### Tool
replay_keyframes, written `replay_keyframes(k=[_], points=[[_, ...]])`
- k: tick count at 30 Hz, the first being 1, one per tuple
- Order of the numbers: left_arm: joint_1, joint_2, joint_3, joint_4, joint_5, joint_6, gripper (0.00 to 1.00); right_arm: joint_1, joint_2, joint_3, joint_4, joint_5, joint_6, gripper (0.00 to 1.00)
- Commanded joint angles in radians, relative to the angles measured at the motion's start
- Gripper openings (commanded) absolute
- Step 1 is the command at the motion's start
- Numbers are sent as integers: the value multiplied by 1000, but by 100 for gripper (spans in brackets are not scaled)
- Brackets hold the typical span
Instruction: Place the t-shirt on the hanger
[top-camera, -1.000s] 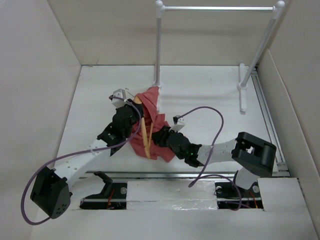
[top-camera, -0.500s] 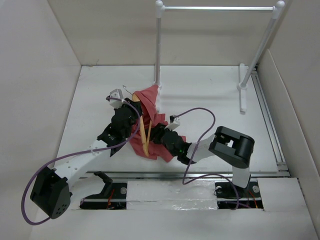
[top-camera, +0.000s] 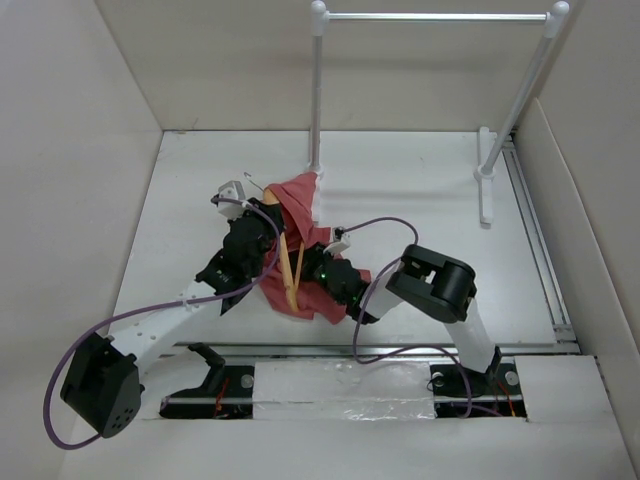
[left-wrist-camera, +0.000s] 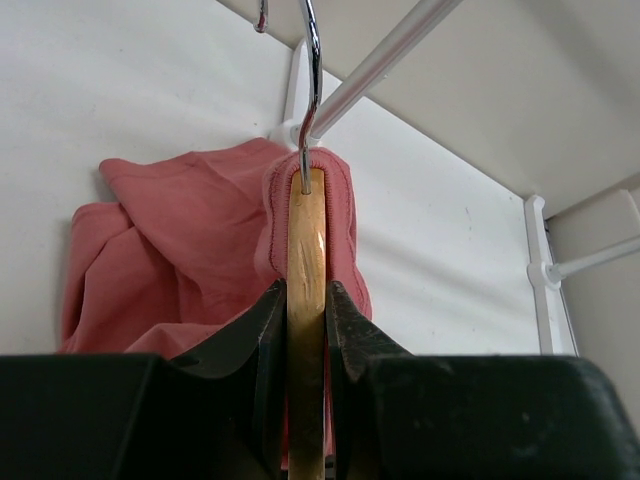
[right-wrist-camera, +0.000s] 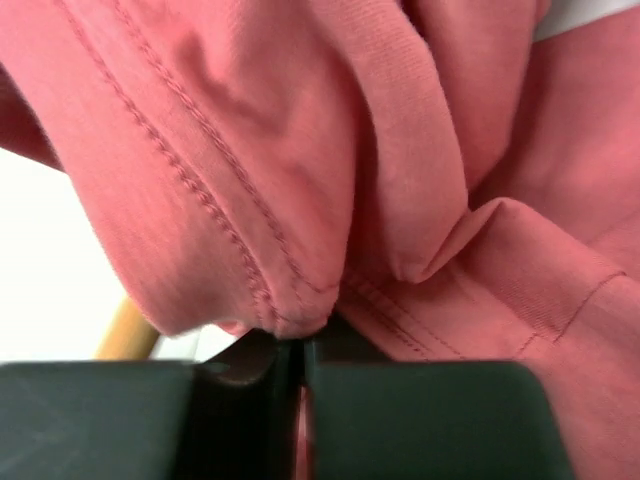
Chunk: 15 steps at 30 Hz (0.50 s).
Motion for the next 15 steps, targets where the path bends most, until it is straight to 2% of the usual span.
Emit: replay_keyframes(k=[1,5,11,15], points=[[-3,-20,-7,107,-23,-23,0,1,-12,-1,186,-21,24,0],[-3,-2,-11,134,-89,8,0,1,-111,-126,169,-59,10,0],[15,36,10,196,-143,49,0,50,-329,-266,-111,-177,-60,0],[26,81,29,258,-164,72,0,128,-450,-333,-266,-221,-76,0]])
